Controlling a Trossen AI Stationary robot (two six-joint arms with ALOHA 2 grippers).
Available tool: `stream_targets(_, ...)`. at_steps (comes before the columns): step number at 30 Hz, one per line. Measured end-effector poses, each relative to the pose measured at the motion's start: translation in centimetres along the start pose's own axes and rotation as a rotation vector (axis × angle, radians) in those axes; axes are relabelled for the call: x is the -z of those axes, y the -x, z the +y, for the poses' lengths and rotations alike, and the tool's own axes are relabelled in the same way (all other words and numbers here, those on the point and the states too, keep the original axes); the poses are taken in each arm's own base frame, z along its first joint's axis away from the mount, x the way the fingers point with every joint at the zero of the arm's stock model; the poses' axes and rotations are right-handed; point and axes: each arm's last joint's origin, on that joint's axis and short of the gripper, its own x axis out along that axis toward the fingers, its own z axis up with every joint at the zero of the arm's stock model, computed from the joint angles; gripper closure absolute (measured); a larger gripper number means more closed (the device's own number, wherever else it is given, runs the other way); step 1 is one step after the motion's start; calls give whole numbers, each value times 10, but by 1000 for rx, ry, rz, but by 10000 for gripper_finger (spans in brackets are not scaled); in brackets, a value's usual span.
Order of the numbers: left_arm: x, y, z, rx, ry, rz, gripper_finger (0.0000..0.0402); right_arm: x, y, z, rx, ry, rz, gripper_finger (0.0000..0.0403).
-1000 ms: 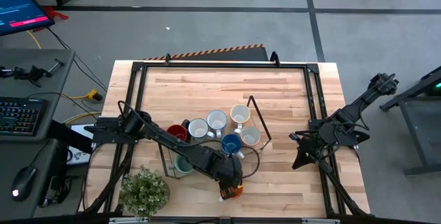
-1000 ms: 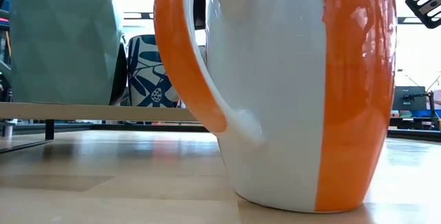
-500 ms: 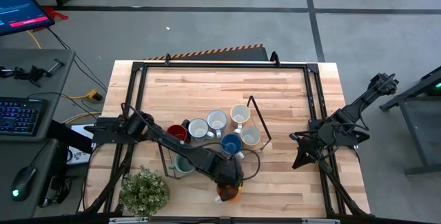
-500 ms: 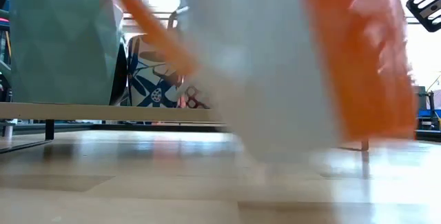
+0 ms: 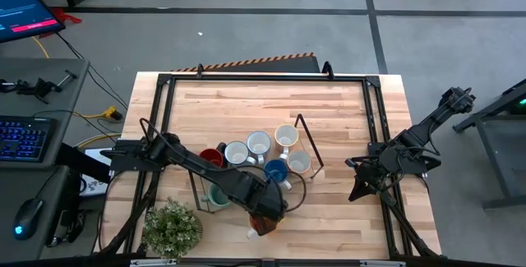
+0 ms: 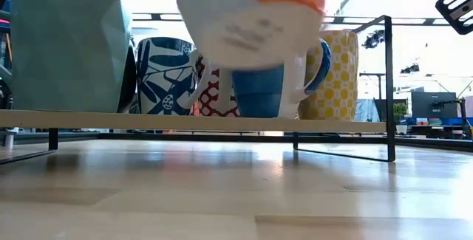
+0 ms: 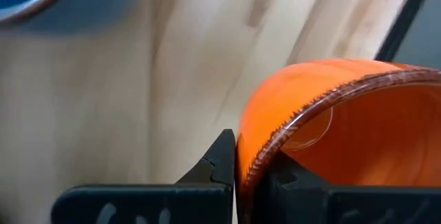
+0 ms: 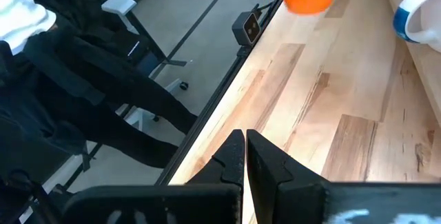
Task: Place coffee mugs
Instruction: Put the orange mug on the shelf
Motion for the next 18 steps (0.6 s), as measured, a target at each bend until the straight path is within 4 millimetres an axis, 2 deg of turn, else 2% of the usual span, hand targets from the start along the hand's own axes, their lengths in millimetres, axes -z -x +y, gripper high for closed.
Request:
stream_targets(5,3,13,5,-66,121,32,396,0,0,0,0,0,0,403)
stream_targets(18,-3,14,31,-219,468,70,396,0,0,0,-1,-16,-3,403)
